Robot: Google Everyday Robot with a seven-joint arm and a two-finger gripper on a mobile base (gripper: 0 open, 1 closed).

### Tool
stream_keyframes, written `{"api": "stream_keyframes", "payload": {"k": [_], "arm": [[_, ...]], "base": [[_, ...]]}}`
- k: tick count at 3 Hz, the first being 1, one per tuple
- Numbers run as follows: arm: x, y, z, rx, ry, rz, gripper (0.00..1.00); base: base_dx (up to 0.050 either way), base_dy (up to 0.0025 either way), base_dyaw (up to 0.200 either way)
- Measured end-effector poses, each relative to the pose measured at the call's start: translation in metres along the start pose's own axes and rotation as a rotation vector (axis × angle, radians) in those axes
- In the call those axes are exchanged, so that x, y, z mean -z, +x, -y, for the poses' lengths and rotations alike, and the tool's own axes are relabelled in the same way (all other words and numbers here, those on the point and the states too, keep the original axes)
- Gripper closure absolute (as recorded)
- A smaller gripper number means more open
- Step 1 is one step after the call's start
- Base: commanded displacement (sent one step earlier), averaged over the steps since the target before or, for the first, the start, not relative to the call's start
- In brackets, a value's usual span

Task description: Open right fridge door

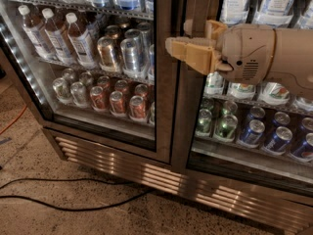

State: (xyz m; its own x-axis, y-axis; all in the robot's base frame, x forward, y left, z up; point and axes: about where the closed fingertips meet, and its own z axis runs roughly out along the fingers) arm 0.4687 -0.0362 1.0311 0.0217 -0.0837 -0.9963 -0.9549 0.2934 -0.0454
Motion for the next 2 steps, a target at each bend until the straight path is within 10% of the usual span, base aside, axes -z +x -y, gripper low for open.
{"api": "stream_keyframes", "payload": {"k": [2], "arm": [[0.0000, 0.0000, 0.0000, 0.000, 0.000, 0.000, 1.00]], "base": [[-0.050, -0.00004, 0.000]]}}
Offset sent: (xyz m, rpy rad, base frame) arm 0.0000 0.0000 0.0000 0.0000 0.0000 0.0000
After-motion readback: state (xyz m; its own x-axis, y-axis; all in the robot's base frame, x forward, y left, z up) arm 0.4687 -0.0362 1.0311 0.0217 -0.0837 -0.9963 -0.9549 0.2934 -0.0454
